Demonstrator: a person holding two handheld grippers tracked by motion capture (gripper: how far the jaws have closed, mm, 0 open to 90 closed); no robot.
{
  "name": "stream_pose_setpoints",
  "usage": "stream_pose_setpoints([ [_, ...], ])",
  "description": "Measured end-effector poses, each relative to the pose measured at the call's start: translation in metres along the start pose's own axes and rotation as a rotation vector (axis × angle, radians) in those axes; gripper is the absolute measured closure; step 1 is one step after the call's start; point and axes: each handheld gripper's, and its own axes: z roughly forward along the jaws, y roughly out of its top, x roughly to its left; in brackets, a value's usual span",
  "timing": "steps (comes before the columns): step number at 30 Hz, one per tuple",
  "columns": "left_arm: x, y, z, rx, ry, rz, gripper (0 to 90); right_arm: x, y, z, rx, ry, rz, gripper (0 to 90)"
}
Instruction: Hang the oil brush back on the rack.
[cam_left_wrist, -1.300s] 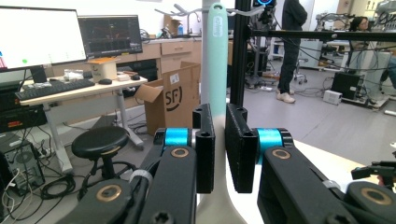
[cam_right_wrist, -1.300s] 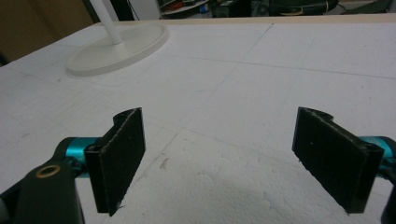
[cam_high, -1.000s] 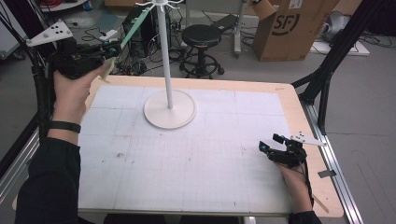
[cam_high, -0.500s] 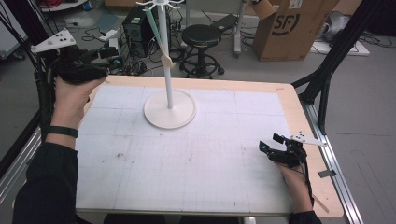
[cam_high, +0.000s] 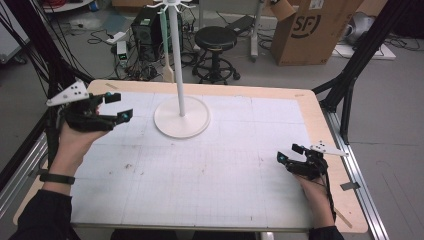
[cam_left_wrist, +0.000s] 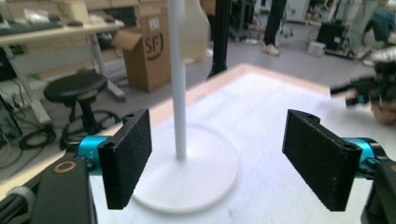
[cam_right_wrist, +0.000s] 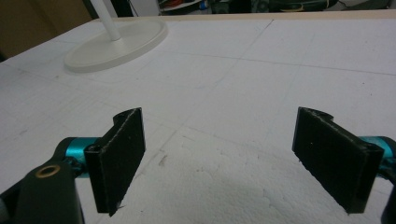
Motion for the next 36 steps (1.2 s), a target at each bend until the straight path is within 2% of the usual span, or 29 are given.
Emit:
stream_pose_setpoints([
  [8, -0.004, -0.060, -0.006, 0.047, -0.019, -0.048, 21.2, 0.001, -0.001, 0.001, 0.017, -0.011, -0.008, 16.6],
  [13, -0.004, -0.085, -0.010, 0.048, -0.008, -0.081, 20.0, 0.001, -0.001, 0.002, 0.022, -0.014, -0.025, 16.6],
  [15, -0.006, -0.092, -0.010, 0.078, 0.004, -0.076, 19.5, 0.002, -0.001, 0.002, 0.023, -0.015, -0.025, 16.6],
  [18, -0.009, -0.100, -0.010, 0.075, -0.010, -0.080, 19.3, 0.002, -0.001, 0.002, 0.029, -0.015, -0.019, 16.6],
  [24, -0.011, -0.110, -0.009, 0.082, -0.004, -0.090, 18.6, 0.002, -0.002, 0.003, 0.036, -0.016, -0.024, 16.6],
  [36, -0.012, -0.115, -0.007, 0.104, 0.003, -0.088, 18.2, 0.003, -0.002, 0.003, 0.040, -0.015, -0.021, 16.6],
])
